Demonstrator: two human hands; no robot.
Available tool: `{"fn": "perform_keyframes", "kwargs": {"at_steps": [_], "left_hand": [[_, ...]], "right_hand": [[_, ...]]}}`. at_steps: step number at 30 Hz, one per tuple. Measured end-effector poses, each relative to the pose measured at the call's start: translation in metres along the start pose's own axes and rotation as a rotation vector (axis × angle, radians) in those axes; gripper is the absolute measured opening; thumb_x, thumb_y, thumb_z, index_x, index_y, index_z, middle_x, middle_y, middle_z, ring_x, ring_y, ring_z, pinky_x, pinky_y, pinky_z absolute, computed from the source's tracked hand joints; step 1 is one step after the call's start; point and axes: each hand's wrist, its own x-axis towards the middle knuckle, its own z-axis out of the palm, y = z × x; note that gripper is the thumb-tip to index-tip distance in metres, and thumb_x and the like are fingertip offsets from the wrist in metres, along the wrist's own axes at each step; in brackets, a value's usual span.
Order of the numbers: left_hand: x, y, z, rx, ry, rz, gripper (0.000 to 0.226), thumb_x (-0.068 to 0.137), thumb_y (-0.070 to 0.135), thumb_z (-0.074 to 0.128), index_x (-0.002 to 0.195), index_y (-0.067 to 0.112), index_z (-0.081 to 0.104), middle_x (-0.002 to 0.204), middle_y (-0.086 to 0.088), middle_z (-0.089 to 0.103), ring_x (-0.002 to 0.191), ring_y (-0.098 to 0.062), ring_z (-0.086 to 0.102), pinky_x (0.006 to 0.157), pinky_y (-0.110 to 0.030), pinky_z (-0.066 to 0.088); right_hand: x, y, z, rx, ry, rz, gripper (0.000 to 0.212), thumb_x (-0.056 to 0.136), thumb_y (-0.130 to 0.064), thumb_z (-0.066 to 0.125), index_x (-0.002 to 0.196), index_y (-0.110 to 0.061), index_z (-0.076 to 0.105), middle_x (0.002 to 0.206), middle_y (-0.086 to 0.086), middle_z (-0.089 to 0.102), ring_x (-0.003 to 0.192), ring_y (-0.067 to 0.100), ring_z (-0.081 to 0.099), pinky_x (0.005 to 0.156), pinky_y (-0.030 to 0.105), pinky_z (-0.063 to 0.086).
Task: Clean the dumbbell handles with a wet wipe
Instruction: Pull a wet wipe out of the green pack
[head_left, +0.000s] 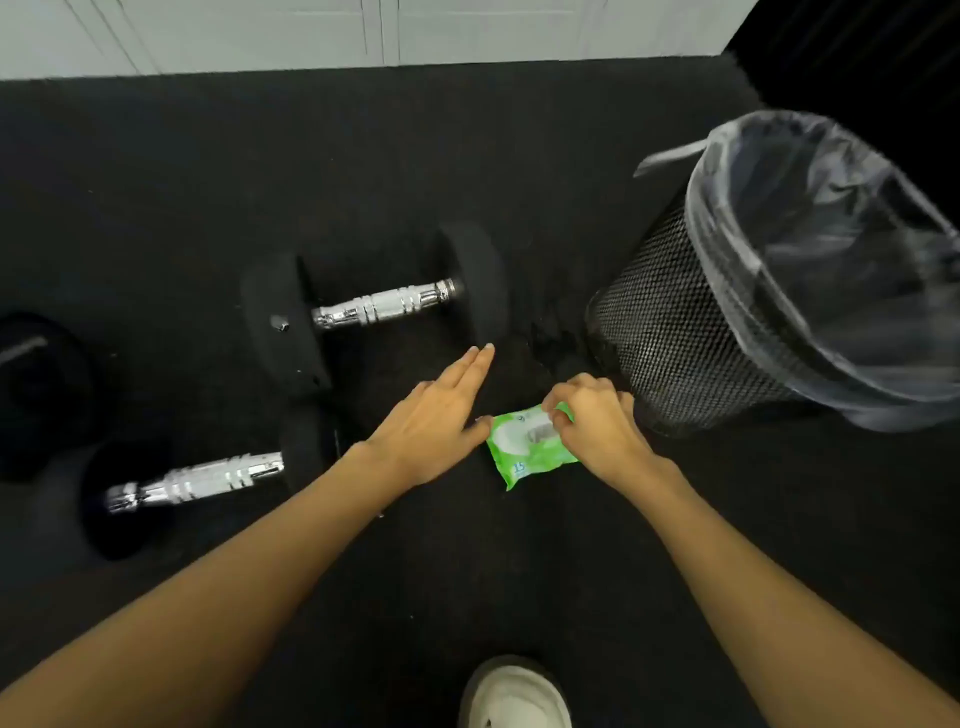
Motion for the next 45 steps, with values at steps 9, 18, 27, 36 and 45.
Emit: {"fn": "perform_keyframes", "kwargs": {"at_steps": [9,18,27,36,45], "left_hand": [[0.028,0.002,0.049,0.035,-0.05,0.077,0.082,0.092,0.034,0.055,0.153,0.014,0.004,0.16,-0.003,0.01,0.144,-0.018,0.02,0.113,-0.036,0.025],[0.038,0.009,0.09,0.11,-0.05,0.065,0.082,0.09,0.036,0.06,0.152,0.011,0.012,0.159,-0.006,0.017,0.145,-0.019,0.018,0.114,-0.038,0.024],[0.029,-0.006,0.098,0.12,-0.048,0.042,0.073,0.094,0.029,0.055,0.153,0.017,0.012,0.159,-0.003,0.015,0.146,-0.019,0.014,0.115,-0.038,0.022],[0.032,-0.007,0.099,0.135,-0.056,0.028,0.074,0.094,0.031,0.055,0.153,0.018,0.011,0.159,-0.003,0.014,0.146,-0.018,0.012,0.115,-0.037,0.019],[0.032,-0.006,0.095,0.016,-0.069,0.019,0.07,0.093,0.032,0.056,0.151,0.023,0.019,0.159,-0.005,0.016,0.146,-0.021,0.015,0.117,-0.041,0.02]], "right_hand": [[0.009,0.004,0.04,-0.223,0.004,-0.018,0.029,0.093,-0.036,0.051,0.107,-0.018,0.069,0.118,0.004,0.047,0.112,0.025,0.044,0.095,0.043,0.032],[0.006,-0.001,0.043,-0.049,0.022,0.087,0.023,0.091,-0.026,0.051,0.101,-0.014,0.068,0.119,0.008,0.047,0.114,0.028,0.043,0.094,0.046,0.034],[-0.002,0.009,0.026,0.713,0.187,0.181,0.011,0.073,-0.024,0.064,0.064,-0.017,0.064,0.069,-0.003,0.058,0.071,0.008,0.053,0.063,0.017,0.042],[0.003,0.032,0.02,0.725,0.025,0.246,0.03,0.074,-0.045,0.067,0.099,-0.029,0.059,0.095,-0.001,0.065,0.095,0.016,0.062,0.089,0.039,0.051],[0.001,0.024,0.024,0.702,0.046,0.212,0.017,0.079,-0.022,0.074,0.095,-0.02,0.068,0.083,-0.005,0.068,0.085,0.013,0.065,0.074,0.028,0.051]]}}
